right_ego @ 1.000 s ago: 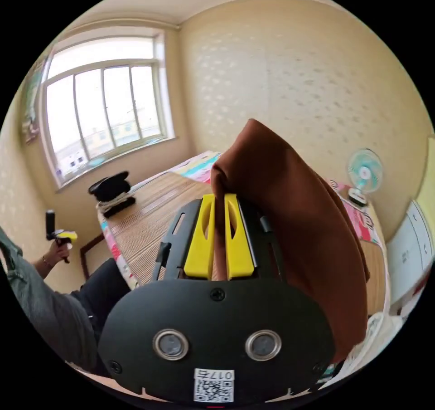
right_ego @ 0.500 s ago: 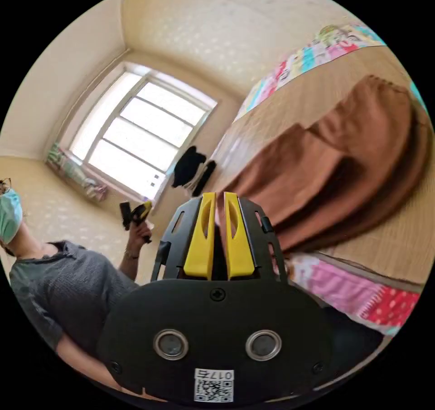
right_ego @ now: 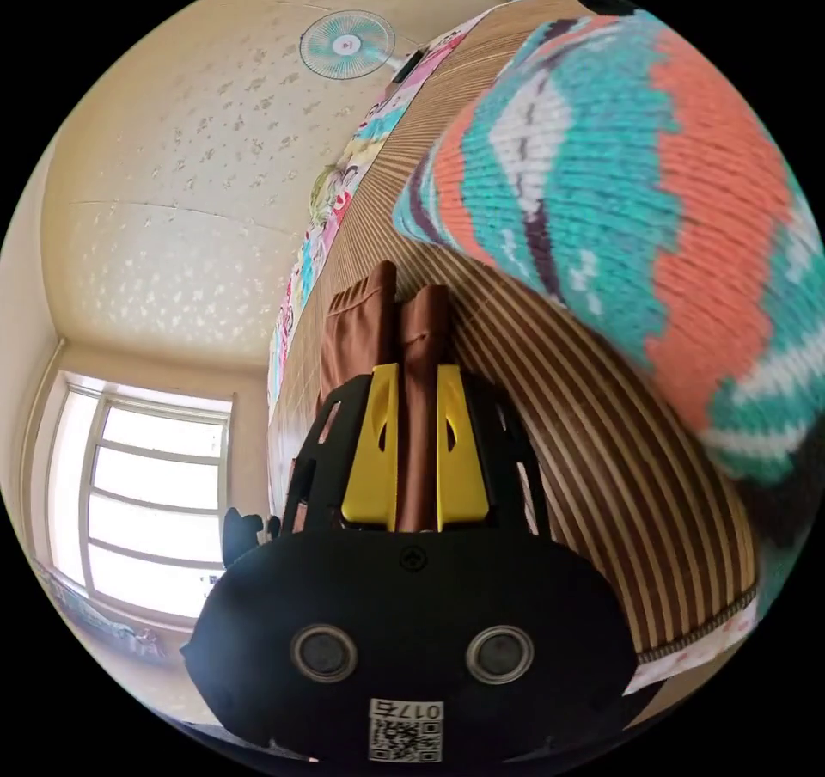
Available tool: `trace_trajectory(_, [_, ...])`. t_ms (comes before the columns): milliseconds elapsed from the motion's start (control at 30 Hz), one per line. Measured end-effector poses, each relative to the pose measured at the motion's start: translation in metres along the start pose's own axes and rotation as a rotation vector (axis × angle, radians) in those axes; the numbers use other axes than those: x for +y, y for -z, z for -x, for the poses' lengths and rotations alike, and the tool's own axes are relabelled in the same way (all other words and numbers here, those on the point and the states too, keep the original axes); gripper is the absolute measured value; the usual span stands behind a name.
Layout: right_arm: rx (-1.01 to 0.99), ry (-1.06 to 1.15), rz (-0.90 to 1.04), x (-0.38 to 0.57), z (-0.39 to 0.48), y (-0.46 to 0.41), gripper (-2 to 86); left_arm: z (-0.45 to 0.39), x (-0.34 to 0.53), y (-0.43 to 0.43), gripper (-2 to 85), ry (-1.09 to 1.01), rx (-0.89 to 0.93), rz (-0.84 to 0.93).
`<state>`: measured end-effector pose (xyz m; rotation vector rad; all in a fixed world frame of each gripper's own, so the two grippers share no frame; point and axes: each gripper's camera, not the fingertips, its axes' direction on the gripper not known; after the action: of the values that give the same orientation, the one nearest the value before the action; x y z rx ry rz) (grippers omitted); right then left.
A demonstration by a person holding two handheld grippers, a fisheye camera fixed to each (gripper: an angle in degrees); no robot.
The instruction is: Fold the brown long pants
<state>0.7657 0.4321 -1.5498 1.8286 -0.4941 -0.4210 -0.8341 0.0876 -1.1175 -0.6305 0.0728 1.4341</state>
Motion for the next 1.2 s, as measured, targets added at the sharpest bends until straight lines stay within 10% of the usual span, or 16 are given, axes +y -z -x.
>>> trace_trajectory(200, [-0.294, 0.574, 0.075, 0.081, 0.150, 0.043, 2.7, -0.023, -0.022, -0.052, 0.6, -0.034, -0.026, 0.104])
trace_trajectory(400, [-0.603, 1.022, 0.217, 0.227, 0.299, 0.110, 2.3, -0.047, -0.069, -0.060, 17.4, -0.115, 0.048, -0.176])
trace_trajectory(633, [-0.582, 1.069, 0.163, 0.290, 0.336, 0.196, 1.6, -0.035, -0.006, 0.039, 3.0, 0.105, -0.010, -0.505])
trace_trajectory(1200, [-0.675, 1.240, -0.568, 0.382, 0.527, 0.586, 1.7, -0.338, -0.011, 0.367, 1.5, -0.701, -0.186, -1.004])
